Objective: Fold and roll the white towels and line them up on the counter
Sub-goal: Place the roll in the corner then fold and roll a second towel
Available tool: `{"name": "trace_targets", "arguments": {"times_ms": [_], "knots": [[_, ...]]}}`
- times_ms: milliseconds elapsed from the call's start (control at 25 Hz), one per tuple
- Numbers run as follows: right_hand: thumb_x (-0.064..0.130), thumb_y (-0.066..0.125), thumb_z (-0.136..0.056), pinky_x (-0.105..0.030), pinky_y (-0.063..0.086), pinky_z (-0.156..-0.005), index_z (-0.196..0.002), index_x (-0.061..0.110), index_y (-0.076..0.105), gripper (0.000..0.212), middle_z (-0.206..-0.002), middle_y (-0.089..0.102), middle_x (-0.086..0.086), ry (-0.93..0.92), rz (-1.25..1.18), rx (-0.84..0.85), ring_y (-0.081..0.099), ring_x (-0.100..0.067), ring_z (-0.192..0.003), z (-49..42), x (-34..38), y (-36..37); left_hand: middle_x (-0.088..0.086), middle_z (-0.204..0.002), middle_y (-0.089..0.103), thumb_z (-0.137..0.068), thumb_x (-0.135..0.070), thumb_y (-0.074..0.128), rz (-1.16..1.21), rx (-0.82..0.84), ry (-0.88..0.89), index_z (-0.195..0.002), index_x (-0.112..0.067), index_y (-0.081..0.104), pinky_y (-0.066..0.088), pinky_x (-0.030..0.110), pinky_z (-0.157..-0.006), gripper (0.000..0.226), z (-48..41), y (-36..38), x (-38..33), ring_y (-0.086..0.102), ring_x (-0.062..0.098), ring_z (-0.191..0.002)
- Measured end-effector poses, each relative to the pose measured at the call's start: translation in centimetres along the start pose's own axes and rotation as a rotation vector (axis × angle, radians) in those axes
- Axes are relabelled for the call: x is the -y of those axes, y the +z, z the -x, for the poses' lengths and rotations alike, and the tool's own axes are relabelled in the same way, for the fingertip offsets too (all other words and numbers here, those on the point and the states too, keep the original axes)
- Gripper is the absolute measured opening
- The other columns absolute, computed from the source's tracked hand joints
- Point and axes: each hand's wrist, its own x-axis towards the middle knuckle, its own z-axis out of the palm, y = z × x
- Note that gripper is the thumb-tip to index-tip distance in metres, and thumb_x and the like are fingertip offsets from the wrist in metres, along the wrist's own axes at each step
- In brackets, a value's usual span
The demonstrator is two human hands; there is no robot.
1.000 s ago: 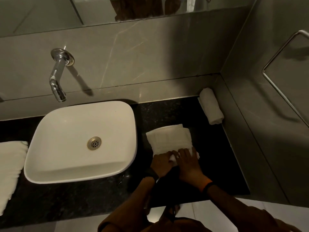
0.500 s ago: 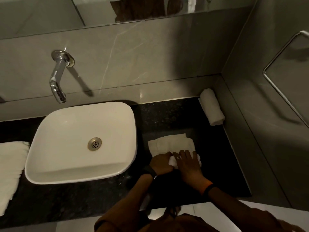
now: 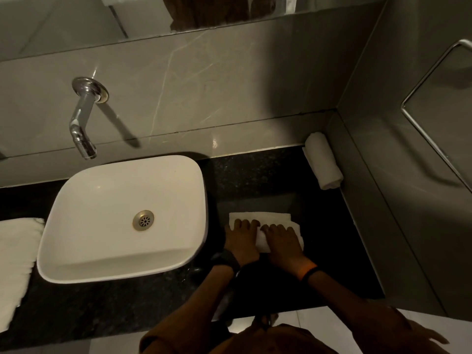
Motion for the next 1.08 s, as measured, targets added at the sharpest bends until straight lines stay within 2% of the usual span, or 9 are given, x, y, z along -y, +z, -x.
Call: {"name": "trace_targets", "arguments": {"times_ms": [120,240,400,520,640,720,800,920,1080], "knots": [[0.05,0.066,-0.078,-0.036,0.043,-0.095,-0.14,0.018,0.038,0.075,-0.132,0.057,-0.005,0.069,-0.338,0.2,0.056,-0.025,-0.117,-1.6,-1.3,-2.5,0.014,-0.139,0.045,-0.079,-0.052,0.061,-0.18,-0.104,0.151,-0.148,-0.023,0.022,0.016,0.071,-0.107,0.084,0.8,1.8,0.5,0.038,0.037,-0.13],[0.041,0.061,-0.087,-0.037,0.039,-0.103,-0.142,0.018,0.038,0.064,-0.132,0.049,-0.003,0.382,-0.264,0.237,0.047,-0.023,-0.127,-2.4,-0.7,-3.5,0.012,-0.145,0.042,-0.08,-0.049,0.065,-0.135,0.023,0.134,-0.147,-0.02,0.027,0.009,0.072,-0.111,0.083,-1.4,0.3,1.0,0.033,0.034,-0.136],[0.051,0.069,-0.074,-0.051,0.033,-0.101,-0.148,0.021,0.017,0.095,-0.144,0.032,-0.014,-0.04,0.103,0.003,0.033,-0.034,-0.129,-0.2,-1.8,-0.5,0.015,-0.155,0.028,-0.074,-0.045,0.068,-0.052,0.01,0.069,-0.151,-0.021,0.017,0.0,0.073,-0.111,0.096,-2.9,-1.9,0.9,0.017,0.036,-0.145],[0.056,0.059,-0.081,-0.048,0.035,-0.104,-0.148,0.025,0.022,0.082,-0.148,0.028,-0.015,0.117,-0.055,0.02,0.028,-0.035,-0.134,-1.6,-2.9,-0.6,0.013,-0.161,0.008,-0.077,-0.053,0.054,0.017,-0.272,-0.065,-0.153,-0.023,0.007,-0.003,0.062,-0.114,0.094,-1.2,-0.6,0.6,0.004,0.034,-0.148],[0.055,0.058,-0.084,-0.049,0.031,-0.11,-0.148,0.027,0.024,0.077,-0.151,0.026,-0.013,0.222,-0.372,-0.012,0.025,-0.034,-0.138,-2.8,-3.1,-1.7,0.009,-0.161,0.011,-0.086,-0.043,0.05,0.404,-0.555,-0.155,-0.153,-0.027,0.005,0.015,0.049,-0.119,0.082,0.8,1.8,-1.0,0.013,0.027,-0.148],[0.05,0.067,-0.082,-0.045,0.035,-0.108,-0.145,0.021,0.029,0.079,-0.146,0.037,-0.011,0.253,-0.646,-0.121,0.035,-0.031,-0.134,-3.0,-3.7,-1.8,0.0,-0.158,0.023,-0.086,-0.034,0.065,0.878,-0.424,-0.206,-0.147,-0.048,0.008,0.028,0.041,-0.117,0.084,0.9,2.1,-2.1,0.026,0.021,-0.144],[0.049,0.073,-0.078,-0.042,0.044,-0.1,-0.135,0.015,0.038,0.074,-0.133,0.049,-0.01,0.364,-0.892,-0.249,0.049,-0.029,-0.122,-3.0,-3.1,-2.2,-0.007,-0.151,0.035,-0.078,-0.032,0.08,1.034,-0.242,-0.084,-0.144,-0.051,0.014,0.04,0.03,-0.11,0.095,-0.1,1.4,-2.6,0.036,0.018,-0.14],[0.043,0.071,-0.082,-0.036,0.047,-0.084,-0.124,0.008,0.045,0.061,-0.123,0.056,-0.015,0.547,-1.185,-0.397,0.058,-0.032,-0.109,-4.2,-3.0,-3.3,0.015,-0.16,0.011,-0.066,-0.014,0.089,0.826,-0.111,0.106,-0.152,-0.007,0.0,0.022,0.043,-0.121,0.124,-4.1,-0.2,-3.3,0.014,0.029,-0.148],[0.032,0.075,-0.079,-0.047,0.044,-0.102,-0.142,0.019,0.034,0.076,-0.144,0.041,-0.012,0.472,-1.13,-0.289,0.045,-0.031,-0.127,-4.8,-6.4,-4.6,0.013,-0.162,0.004,-0.076,-0.008,0.08,0.7,-0.076,0.081,-0.153,-0.012,-0.001,0.02,0.04,-0.12,0.112,-9.5,-3.3,-4.7,0.015,0.03,-0.148]]}}
